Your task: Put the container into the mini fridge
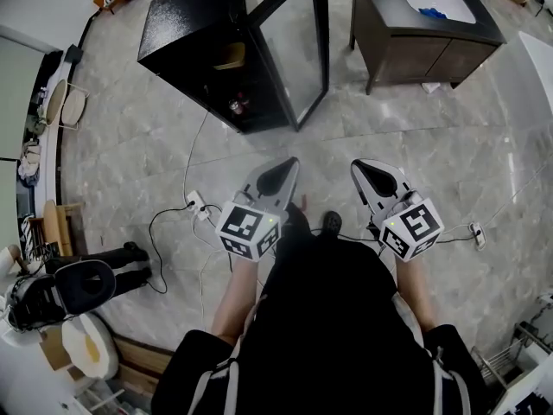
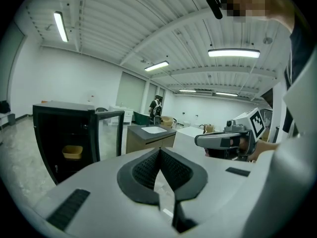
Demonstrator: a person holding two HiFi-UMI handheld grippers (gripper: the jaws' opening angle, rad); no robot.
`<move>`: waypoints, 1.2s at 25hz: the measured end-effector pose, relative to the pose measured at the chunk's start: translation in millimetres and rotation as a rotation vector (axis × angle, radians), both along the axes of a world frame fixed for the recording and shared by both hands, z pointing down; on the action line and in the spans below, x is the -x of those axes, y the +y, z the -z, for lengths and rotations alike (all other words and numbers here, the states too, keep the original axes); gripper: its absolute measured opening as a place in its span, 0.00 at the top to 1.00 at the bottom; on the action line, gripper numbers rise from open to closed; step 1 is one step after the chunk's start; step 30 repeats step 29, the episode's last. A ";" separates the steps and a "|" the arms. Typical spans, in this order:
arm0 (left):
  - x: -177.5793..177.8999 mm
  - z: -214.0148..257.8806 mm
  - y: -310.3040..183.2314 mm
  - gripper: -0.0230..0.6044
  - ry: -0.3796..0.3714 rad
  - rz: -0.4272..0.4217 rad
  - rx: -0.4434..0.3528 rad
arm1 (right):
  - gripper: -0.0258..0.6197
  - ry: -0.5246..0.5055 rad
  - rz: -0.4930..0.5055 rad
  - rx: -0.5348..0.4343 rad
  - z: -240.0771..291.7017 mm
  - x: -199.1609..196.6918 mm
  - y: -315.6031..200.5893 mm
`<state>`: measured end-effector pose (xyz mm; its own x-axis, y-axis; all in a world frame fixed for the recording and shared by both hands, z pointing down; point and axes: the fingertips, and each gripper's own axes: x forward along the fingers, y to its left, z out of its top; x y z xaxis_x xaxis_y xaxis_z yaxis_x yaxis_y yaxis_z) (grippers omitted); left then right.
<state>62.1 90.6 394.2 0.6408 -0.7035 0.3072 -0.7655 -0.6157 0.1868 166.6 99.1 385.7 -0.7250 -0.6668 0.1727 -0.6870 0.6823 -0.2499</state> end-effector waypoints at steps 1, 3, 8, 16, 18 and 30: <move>0.1 0.6 1.3 0.91 -0.003 0.001 -0.002 | 0.93 0.012 0.002 -0.011 0.6 -1.2 1.4; 0.1 2.7 3.6 0.91 -0.004 0.004 -0.005 | 0.93 0.035 0.006 -0.033 3.0 -4.5 4.2; 4.4 8.3 9.7 0.91 0.004 0.028 -0.015 | 0.93 0.054 0.008 -0.056 7.0 -8.6 10.4; 15.1 2.0 24.3 0.91 -0.010 0.032 -0.003 | 0.93 0.061 -0.026 -0.035 4.7 -10.9 17.8; 19.3 0.5 24.1 0.91 -0.010 0.037 0.001 | 0.93 0.061 -0.027 -0.036 3.1 -9.5 17.1; 49.5 1.2 23.3 0.91 -0.019 0.085 0.002 | 0.93 0.072 -0.017 -0.026 -3.3 3.3 19.6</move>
